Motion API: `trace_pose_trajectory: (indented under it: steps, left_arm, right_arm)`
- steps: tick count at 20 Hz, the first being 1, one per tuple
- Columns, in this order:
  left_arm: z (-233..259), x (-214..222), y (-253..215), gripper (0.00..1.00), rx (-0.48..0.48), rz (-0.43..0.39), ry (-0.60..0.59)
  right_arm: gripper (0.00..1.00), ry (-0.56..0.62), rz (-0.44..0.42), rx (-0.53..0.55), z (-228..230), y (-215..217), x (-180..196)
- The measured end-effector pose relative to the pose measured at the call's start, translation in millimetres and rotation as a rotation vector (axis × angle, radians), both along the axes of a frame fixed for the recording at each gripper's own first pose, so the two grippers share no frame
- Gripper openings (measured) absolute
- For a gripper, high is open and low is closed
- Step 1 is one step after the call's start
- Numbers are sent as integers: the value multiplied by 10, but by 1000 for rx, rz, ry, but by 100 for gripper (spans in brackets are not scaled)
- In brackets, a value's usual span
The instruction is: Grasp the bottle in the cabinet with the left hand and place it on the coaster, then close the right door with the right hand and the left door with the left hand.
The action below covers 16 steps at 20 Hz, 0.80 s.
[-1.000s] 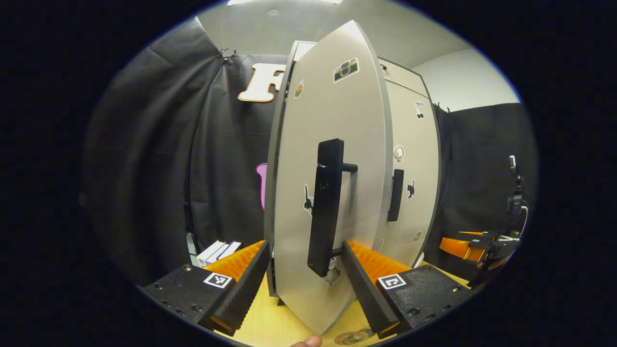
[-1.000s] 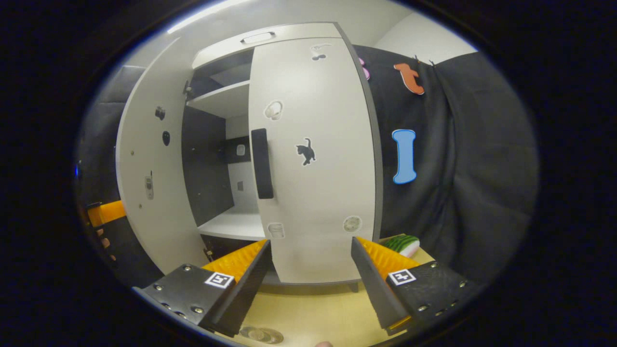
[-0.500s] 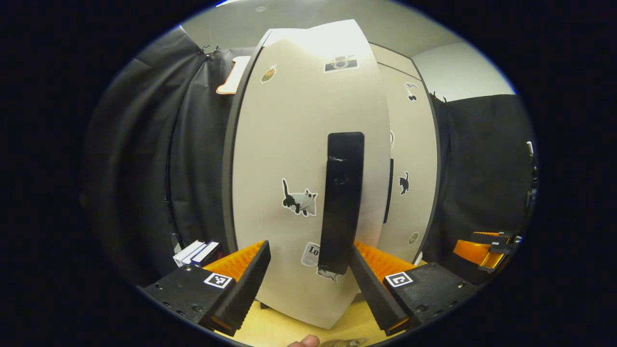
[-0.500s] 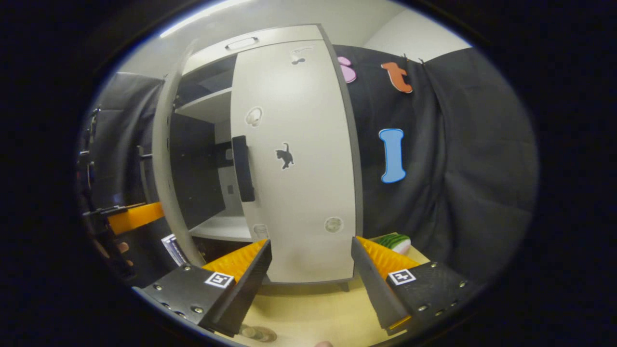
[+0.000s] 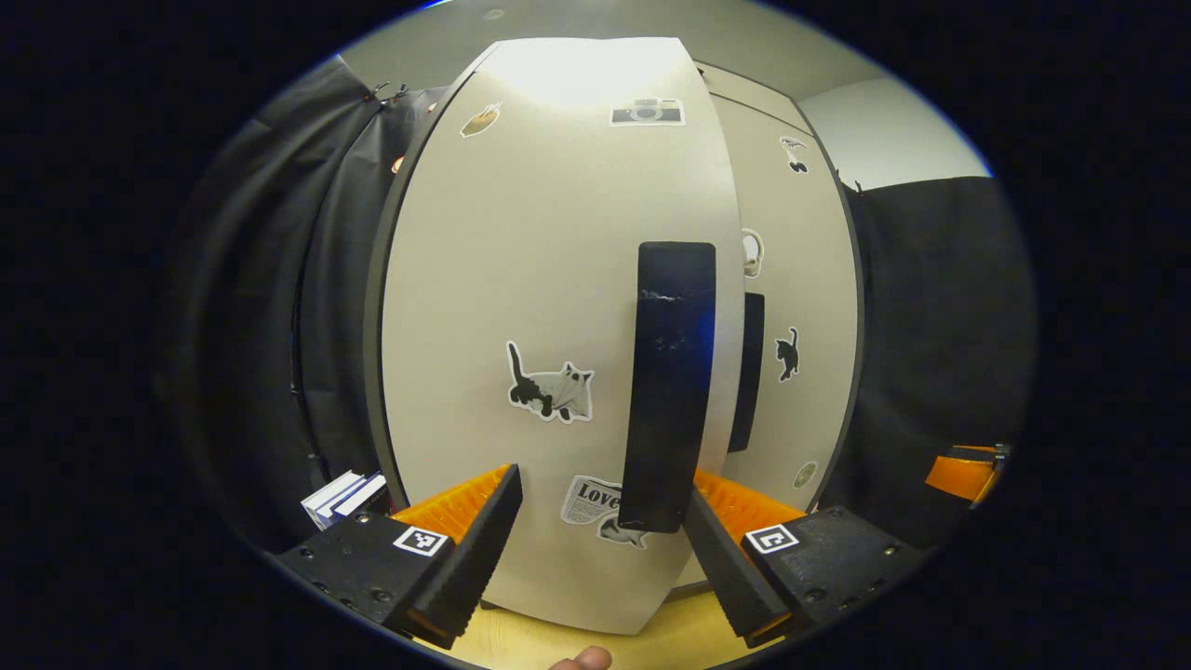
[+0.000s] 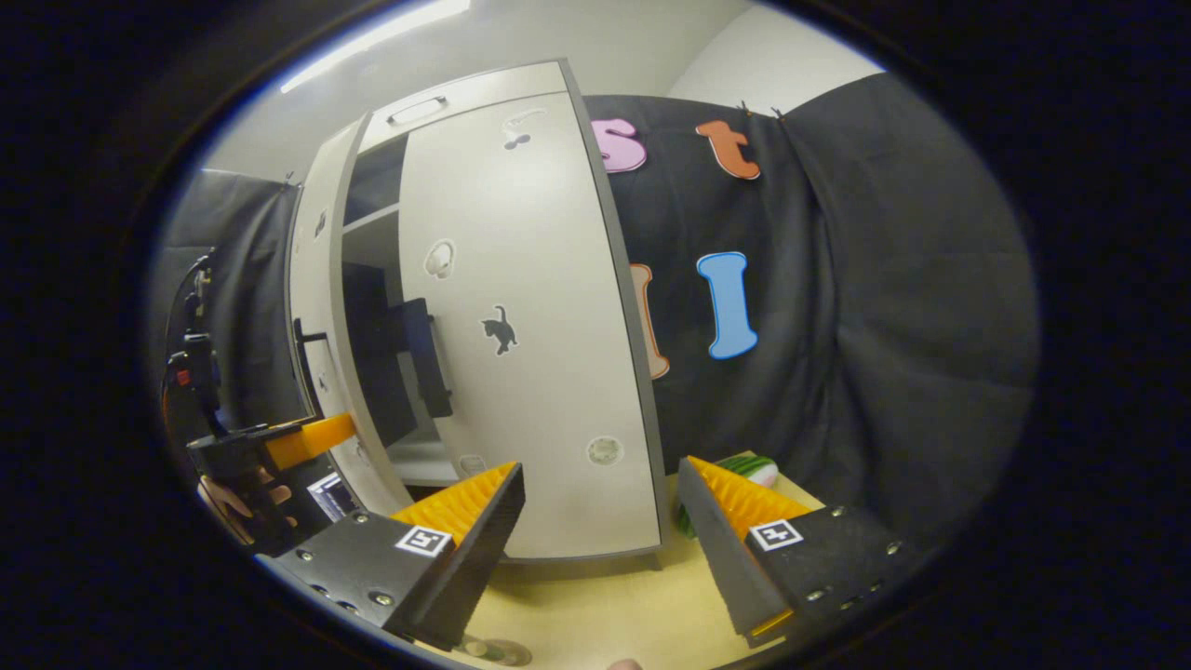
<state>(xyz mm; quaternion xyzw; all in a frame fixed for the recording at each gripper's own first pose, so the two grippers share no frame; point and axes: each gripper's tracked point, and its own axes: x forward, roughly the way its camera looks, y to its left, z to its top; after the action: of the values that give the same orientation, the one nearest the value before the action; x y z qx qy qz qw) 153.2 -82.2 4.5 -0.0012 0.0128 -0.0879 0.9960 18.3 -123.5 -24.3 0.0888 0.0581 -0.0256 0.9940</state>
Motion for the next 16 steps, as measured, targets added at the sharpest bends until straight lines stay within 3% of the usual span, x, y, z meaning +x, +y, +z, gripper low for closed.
trace_pose_trajectory:
  steps: [16]
  left_arm:
    - [-33, 540, -199, 100, 3, 34, -12]
  right_arm:
    - [100, 19, 87, -40, -64, 359, -52]
